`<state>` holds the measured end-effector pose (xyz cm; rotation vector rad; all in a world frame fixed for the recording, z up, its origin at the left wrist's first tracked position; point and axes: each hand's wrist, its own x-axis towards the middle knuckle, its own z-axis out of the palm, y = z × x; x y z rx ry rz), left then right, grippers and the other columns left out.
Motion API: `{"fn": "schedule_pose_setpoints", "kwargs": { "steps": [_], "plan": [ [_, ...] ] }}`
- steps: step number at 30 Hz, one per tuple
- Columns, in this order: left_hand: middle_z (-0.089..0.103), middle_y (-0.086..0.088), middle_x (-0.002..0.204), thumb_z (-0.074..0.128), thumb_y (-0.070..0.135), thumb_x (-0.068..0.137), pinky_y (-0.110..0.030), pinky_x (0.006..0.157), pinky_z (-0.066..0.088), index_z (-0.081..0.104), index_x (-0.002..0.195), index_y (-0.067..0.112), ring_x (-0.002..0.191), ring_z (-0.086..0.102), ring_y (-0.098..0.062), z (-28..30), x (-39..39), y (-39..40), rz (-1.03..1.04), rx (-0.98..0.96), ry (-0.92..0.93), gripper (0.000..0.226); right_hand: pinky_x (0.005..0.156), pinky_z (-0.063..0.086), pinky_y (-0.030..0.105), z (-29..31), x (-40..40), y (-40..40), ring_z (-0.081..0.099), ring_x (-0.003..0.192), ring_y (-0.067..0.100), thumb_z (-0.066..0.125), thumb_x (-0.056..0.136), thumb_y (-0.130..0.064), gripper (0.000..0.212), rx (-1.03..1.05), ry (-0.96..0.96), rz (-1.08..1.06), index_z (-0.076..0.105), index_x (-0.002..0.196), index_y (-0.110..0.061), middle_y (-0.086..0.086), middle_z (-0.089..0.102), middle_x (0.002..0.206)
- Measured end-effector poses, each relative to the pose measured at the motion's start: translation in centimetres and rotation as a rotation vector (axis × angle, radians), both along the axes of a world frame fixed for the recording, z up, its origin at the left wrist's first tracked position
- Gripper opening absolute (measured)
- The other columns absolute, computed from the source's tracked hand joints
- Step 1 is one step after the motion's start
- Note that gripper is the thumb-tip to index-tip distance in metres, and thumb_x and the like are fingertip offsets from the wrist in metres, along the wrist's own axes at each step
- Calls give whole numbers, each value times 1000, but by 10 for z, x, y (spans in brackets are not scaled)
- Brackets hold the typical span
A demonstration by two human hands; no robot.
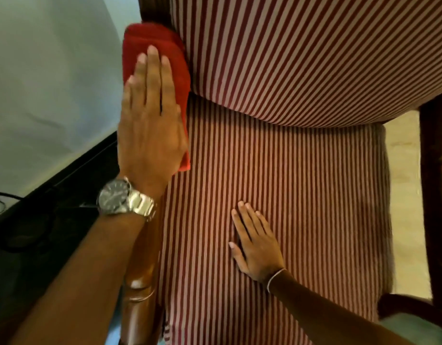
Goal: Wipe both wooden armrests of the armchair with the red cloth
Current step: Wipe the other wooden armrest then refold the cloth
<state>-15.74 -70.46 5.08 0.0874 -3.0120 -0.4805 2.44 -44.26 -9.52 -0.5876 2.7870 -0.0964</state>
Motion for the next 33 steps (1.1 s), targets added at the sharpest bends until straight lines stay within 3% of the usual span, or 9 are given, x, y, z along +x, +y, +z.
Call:
{"fn": "schedule_pose_setpoints", "kwargs": {
  "steps": [7, 9, 15, 17, 23, 28, 33],
  "plan": [
    [10, -19, 168, 35, 29, 102, -48, 126, 14, 14, 159, 3, 156, 8, -31, -7, 168, -1, -56, -66, -135, 66, 131, 2, 40, -4, 3, -1, 8, 161, 22, 32, 103, -52, 75, -2, -7, -4, 3, 164, -19, 6, 7, 173],
    [9, -19, 168, 35, 30, 102, -49, 126, 15, 12, 160, 3, 156, 8, -31, -11, 147, -3, -53, -93, -139, 67, 131, 1, 40, -2, 1, -1, 6, 161, 22, 39, 100, -51, 80, 13, -5, 1, 3, 164, -18, 8, 10, 172],
    [7, -18, 170, 31, 28, 106, -44, 129, 9, 7, 160, 6, 158, 7, -30, 6, -22, -3, 8, -29, -35, 64, 131, -3, 38, -4, 0, -1, 1, 161, 20, 42, 99, -51, 82, 18, 14, 7, 3, 164, -18, 7, 8, 172],
    [6, -16, 171, 30, 29, 106, -45, 130, 10, 6, 161, 7, 158, 6, -29, 3, -12, -3, 13, -14, -40, 63, 131, -2, 39, -3, -2, 2, 5, 161, 22, 42, 99, -51, 82, 18, 3, 16, 4, 164, -18, 8, 10, 172],
    [12, -18, 168, 29, 31, 104, -53, 123, 25, 16, 159, 3, 155, 16, -34, -5, 149, -2, -65, -68, -174, 63, 131, 3, 40, -7, 1, 0, 7, 161, 22, 35, 101, -52, 78, -14, 13, 8, 6, 164, -18, 7, 7, 173],
    [11, -18, 169, 27, 31, 107, -49, 127, 18, 10, 160, 6, 157, 12, -32, -2, 54, 0, -28, -59, -86, 62, 131, 6, 41, -6, -1, 0, 17, 159, 25, 41, 99, -50, 77, 11, 41, 15, 15, 162, -15, 10, 17, 170],
    [11, -18, 170, 27, 29, 104, -45, 129, 12, 9, 160, 5, 158, 9, -31, -1, -29, 0, 30, -31, 12, 63, 131, 8, 42, -5, -4, -3, 5, 161, 22, 38, 101, -51, 76, 1, 58, 17, 12, 162, -16, 10, 13, 172]
  ]
}}
